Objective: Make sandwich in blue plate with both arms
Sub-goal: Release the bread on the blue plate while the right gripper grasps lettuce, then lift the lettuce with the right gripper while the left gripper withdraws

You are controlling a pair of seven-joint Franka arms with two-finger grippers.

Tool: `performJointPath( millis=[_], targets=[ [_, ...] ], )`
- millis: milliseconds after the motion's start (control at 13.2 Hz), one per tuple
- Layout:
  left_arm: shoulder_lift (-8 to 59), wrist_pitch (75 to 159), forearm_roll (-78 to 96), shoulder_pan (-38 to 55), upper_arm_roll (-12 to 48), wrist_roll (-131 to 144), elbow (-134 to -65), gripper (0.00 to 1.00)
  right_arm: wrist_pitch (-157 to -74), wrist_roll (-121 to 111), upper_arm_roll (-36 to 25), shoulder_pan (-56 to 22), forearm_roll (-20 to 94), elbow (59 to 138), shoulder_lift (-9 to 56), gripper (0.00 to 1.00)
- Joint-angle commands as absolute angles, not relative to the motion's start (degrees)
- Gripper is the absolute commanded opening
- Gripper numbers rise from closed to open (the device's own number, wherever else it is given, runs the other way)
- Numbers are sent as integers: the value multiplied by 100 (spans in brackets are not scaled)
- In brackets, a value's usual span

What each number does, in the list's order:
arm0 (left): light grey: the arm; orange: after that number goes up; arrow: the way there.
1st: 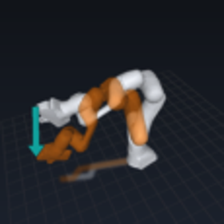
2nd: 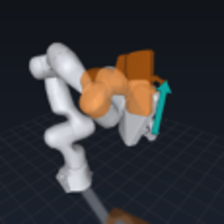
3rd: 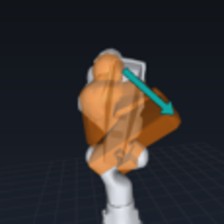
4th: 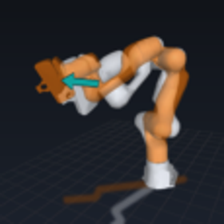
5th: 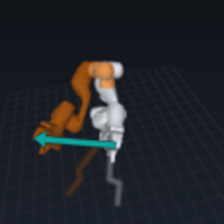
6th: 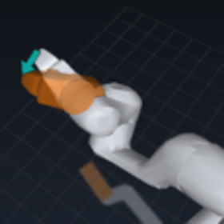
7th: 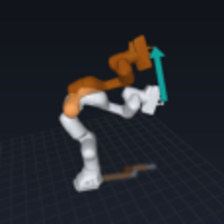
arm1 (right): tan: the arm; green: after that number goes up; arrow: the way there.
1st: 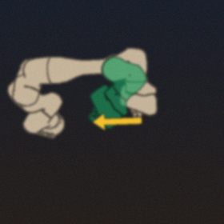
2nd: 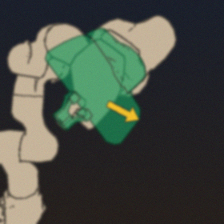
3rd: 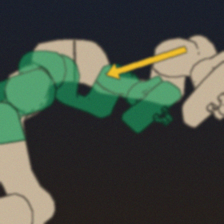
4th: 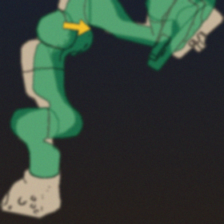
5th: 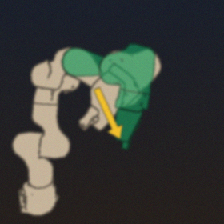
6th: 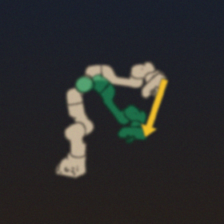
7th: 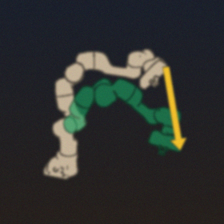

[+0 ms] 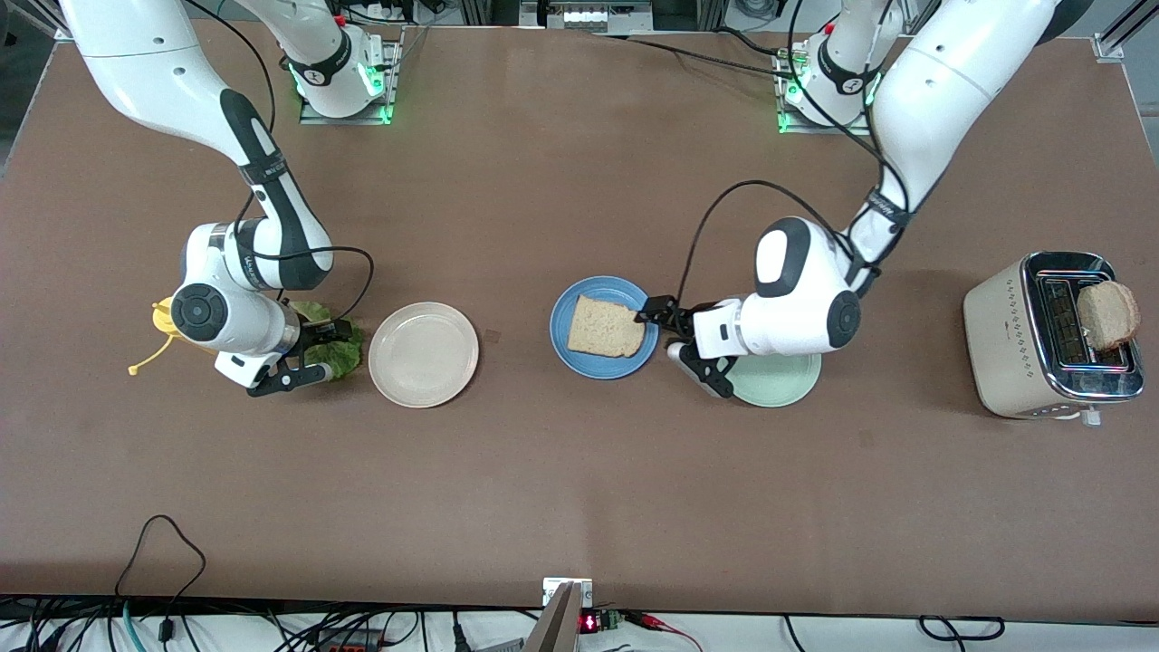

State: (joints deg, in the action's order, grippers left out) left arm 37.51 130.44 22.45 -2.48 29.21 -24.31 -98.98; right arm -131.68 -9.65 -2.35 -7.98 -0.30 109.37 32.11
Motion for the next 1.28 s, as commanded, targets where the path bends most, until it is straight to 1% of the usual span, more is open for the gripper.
performJointPath(
  millis=[0, 151, 302, 453, 529, 604, 755, 906, 982, 1133, 1208],
  targets=[
    [3157, 12237, 1287, -351, 2664, -2452, -9949, 100, -13280, -1046, -229, -800, -53, 10986, 3260, 86],
    [2858, 11474, 470, -352, 2339, -2443, -9810, 100, -13280, -1055, -229, -896, -70, 10978, 3305, 77],
    [2848, 10595, -609, -352, 2058, -2408, -9415, 100, -13254, -1055, -229, -905, -62, 10969, 3305, 44],
    [2874, 9734, -1596, -386, 2004, -2120, -9185, 100, -13228, -1046, -229, -888, -62, 10969, 3305, 24],
    [2883, 9408, -1808, -491, 1943, -1822, -9098, 100, -13228, -1046, -229, -896, -62, 10969, 3305, 15],
    [2892, 9256, -1819, -623, 1934, -1767, -9097, 100, -13219, -1037, -229, -888, -62, 10969, 3296, 6],
    [2909, 8914, -1811, -808, 1942, -1723, -9123, 100, -13219, -1046, -229, -888, -53, 10925, 3217, 1],
    [2909, 8746, -1802, -844, 1942, -1531, -9271, 100, -13140, -1133, -220, -888, -53, 10829, 2929, 0],
    [2883, 8728, -1793, -852, 1942, -1364, -9325, 100, -12757, -1186, -211, -914, -35, 10550, 2788, 0],
    [2856, 8727, -1802, -861, 1951, -1371, -9247, 100, -11817, -1432, 60, -1002, 17, 9472, 2830, 0],
    [2874, 8797, -1776, -870, 1951, -1336, -9246, 100, -11447, -1441, 279, -1045, 96, 8909, 2952, 0]
  ],
)
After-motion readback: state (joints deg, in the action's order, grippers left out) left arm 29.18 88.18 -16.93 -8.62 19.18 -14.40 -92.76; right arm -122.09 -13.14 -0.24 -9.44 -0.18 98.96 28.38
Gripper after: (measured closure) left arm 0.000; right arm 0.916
